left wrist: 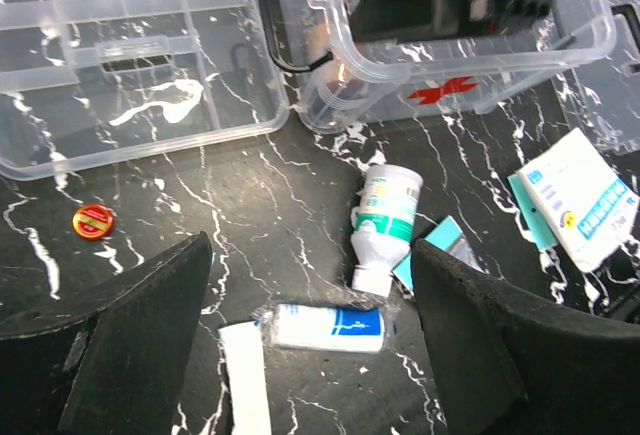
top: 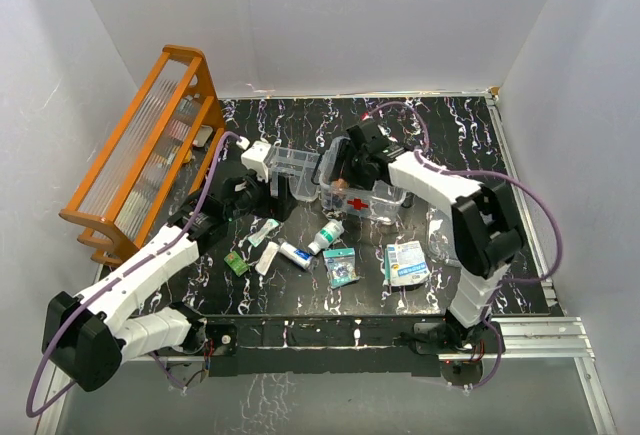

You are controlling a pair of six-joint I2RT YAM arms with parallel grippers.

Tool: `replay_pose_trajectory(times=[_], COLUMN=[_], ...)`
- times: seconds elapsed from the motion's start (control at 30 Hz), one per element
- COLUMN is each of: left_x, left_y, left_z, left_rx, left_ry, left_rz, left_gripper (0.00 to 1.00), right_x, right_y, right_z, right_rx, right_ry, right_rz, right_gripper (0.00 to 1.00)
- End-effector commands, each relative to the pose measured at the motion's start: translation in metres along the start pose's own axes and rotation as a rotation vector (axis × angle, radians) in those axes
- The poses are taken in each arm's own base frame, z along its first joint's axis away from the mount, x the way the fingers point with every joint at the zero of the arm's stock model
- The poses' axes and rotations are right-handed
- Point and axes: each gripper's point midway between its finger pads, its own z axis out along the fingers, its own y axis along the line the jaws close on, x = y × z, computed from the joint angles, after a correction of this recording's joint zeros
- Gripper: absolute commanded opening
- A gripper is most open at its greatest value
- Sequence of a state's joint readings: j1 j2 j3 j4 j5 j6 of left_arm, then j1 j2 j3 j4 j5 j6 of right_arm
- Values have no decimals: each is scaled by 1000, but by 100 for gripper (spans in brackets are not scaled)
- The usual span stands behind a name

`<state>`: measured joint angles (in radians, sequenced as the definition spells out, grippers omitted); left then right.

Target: Organize the medicine kit

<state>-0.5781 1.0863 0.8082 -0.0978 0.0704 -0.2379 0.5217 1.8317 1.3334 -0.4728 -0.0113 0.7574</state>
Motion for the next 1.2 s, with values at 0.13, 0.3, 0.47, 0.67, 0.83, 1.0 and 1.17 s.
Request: replay_pose_trajectory(times=[0.13, 0.3, 0.47, 0.67, 0.83, 1.0, 1.17], left_x=[10, 46, 80, 114, 126, 137, 139], left_y=[-34, -53, -61, -65, -55, -55, -51], left_z=[-1, 11, 26, 42, 54, 66, 73], left_rx=[169, 267, 248, 226, 180, 180, 169], left_ry=[51, 164, 292, 441, 504, 570, 577], left_rz=[-131, -200, -164, -60, -11, -5, 26], left_gripper=[79, 73, 63, 56, 54, 54, 50], right_x=[-42, -10, 17, 21, 8, 4, 3], right_y=[23, 15, 14, 17, 18, 16, 12], right_z=[-99, -121, -139, -161, -178, -185, -187], right_rx=[-123, -229, -363, -461, -464, -461, -449], right_ry=[-221, -207, -223, -303, -393, -433, -452], right_rz=[-198, -259, -271, -283, -279, -274, -275], right_gripper=[59, 58, 54, 49, 46, 44, 43])
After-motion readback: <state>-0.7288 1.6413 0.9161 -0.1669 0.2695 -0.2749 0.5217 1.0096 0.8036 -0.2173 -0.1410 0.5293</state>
